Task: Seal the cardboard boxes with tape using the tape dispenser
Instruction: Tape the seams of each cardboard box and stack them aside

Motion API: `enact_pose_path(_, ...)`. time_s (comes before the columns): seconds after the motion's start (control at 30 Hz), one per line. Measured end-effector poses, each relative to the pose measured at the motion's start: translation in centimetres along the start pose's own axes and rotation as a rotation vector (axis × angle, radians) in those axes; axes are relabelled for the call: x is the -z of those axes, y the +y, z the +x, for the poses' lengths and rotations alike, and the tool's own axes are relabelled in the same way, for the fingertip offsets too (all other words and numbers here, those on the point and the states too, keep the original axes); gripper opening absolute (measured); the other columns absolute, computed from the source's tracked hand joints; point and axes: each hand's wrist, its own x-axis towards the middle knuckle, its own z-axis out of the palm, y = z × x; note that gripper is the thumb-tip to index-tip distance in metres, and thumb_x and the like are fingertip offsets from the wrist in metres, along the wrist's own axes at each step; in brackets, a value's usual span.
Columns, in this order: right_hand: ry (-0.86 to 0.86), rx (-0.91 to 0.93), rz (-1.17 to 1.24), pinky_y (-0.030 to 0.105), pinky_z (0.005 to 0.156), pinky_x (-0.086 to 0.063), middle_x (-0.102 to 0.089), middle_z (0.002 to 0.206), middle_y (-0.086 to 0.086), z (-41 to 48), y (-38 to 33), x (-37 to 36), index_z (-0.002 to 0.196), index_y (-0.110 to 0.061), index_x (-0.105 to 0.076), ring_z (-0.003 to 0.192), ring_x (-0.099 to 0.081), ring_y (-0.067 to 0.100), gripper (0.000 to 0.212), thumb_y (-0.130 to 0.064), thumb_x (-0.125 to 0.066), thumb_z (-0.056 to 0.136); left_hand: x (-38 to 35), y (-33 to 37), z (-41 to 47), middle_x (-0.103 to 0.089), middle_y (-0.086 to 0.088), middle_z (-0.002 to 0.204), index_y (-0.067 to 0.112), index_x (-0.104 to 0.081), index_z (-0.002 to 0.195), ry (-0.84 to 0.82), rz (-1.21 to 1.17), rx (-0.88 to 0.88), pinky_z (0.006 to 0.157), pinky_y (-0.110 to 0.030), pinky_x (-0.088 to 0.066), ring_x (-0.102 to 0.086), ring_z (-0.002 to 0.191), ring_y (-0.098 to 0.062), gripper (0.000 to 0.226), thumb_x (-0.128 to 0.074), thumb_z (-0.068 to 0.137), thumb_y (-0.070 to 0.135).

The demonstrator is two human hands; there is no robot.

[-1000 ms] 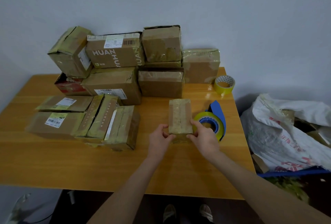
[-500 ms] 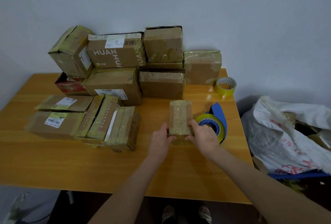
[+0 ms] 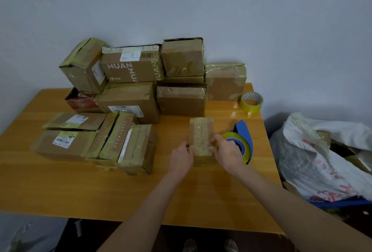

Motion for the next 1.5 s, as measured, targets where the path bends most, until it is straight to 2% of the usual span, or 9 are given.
enact_pose_path(0.1, -0.035, -0.127, 0.092, 0.030, 0.054, -0.043, -0.067, 0.092, 0.008, 0.4, 0.6, -0.1, 0.133, -0.013, -0.041, 0.075, -0.064, 0.022, 0.055, -0.046, -0.058, 0.093, -0.1, 0.1, -0.1, -0.062, -0.006, 0.122, 0.013, -0.041, 0.139, 0.015, 0.048, -0.021, 0.088, -0.040, -0.051, -0.061, 0.105, -0.024, 0.044, -0.039, 0.102, 0.036)
enact_pose_path(0.23, -0.109, -0.147, 0.041, 0.022, 0.041, -0.030, -0.046, 0.057, -0.002, 0.3, 1.0, -0.7, 0.069, -0.016, -0.045, 0.046, -0.041, 0.010, 0.048, -0.059, -0.050, 0.092, 0.9, -0.3, -0.9, -0.055, 0.000, 0.124, 0.017, -0.050, 0.131, 0.081, 0.040, -0.103, 0.083, -0.032, -0.052, -0.059, 0.101, -0.016, 0.037, -0.046, 0.099, 0.035)
enact_pose_path(0.33, -0.153, -0.067, 0.029, 0.022, 0.042, -0.029, -0.044, 0.056, -0.003, 0.6, 0.0, -0.6, 0.067, -0.020, -0.042, 0.047, -0.042, 0.010, 0.046, -0.056, -0.048, 0.094, 3.6, -2.4, -1.6, -0.053, 0.004, 0.116, 0.017, -0.054, 0.124, 0.330, -0.030, -0.085, 0.074, -0.025, -0.048, -0.056, 0.092, -0.010, 0.029, -0.051, 0.098, 0.030)
enact_pose_path(0.53, -0.246, 0.032, -0.022, 0.026, 0.045, -0.033, -0.048, 0.064, -0.003, 0.9, -3.6, -1.9, 0.088, -0.014, -0.053, 0.062, -0.051, 0.017, 0.048, -0.061, -0.043, 0.094, 6.8, -10.4, -3.2, -0.056, -0.015, 0.108, 0.005, -0.050, 0.112, 0.683, -0.579, 0.546, 0.075, -0.037, -0.050, -0.059, 0.094, -0.028, 0.030, -0.060, 0.093, 0.025)
enact_pose_path(0.63, -0.315, 0.005, 0.092, 0.024, 0.053, -0.039, -0.061, 0.084, -0.001, 0.8, -5.2, -3.3, 0.112, -0.016, -0.059, 0.076, -0.057, 0.018, 0.053, -0.063, -0.045, 0.092, 7.0, -12.8, -3.7, -0.057, -0.016, 0.109, 0.003, -0.048, 0.118, 0.616, -0.844, 0.721, 0.086, -0.039, -0.048, -0.057, 0.100, -0.031, 0.045, -0.062, 0.091, 0.036)
enact_pose_path(0.83, -0.384, -0.181, 0.462, 0.035, 0.092, -0.050, -0.055, 0.137, 0.009, 0.9, -6.7, -4.4, 0.141, -0.011, -0.045, 0.120, -0.054, 0.026, 0.068, -0.057, -0.054, 0.091, 7.0, -12.3, -3.1, -0.057, -0.017, 0.122, 0.005, -0.050, 0.124, 0.465, -0.917, 0.600, 0.097, -0.040, -0.044, -0.054, 0.115, -0.032, 0.046, -0.059, 0.093, 0.038)
enact_pose_path(0.97, -0.410, -0.344, 0.674, 0.038, 0.092, -0.047, -0.052, 0.138, 0.009, 0.7, -6.8, -4.8, 0.142, -0.016, -0.045, 0.121, -0.052, 0.029, 0.067, -0.057, -0.056, 0.089, 6.0, -11.9, -2.8, -0.055, -0.008, 0.130, 0.011, -0.051, 0.133, 0.297, -0.929, 0.621, 0.104, -0.046, -0.042, -0.052, 0.119, -0.030, 0.058, -0.053, 0.092, 0.052)
enact_pose_path(1.2, -0.380, -0.507, 0.991, 0.043, 0.094, -0.048, -0.059, 0.119, 0.007, 0.1, -5.2, -5.1, 0.129, -0.021, -0.054, 0.109, -0.057, 0.031, 0.056, -0.053, -0.064, 0.084, 7.3, -10.8, -1.7, -0.059, -0.004, 0.112, 0.019, -0.057, 0.109, 0.215, -0.967, 0.508, 0.098, -0.044, -0.046, -0.054, 0.103, -0.022, 0.029, -0.060, 0.091, 0.041)
enact_pose_path(1.5, -0.384, -0.376, 1.258, 0.049, 0.099, -0.047, -0.054, 0.124, 0.016, -0.2, -6.5, -0.5, 0.129, -0.024, -0.046, 0.110, -0.059, 0.041, 0.064, -0.042, -0.068, 0.072, 12.7, -8.7, -0.9, -0.056, -0.009, 0.122, 0.017, -0.057, 0.116, 0.075, -1.279, 0.369, 0.091, -0.049, -0.054, -0.055, 0.112, -0.029, 0.035, -0.070, 0.085, 0.028)
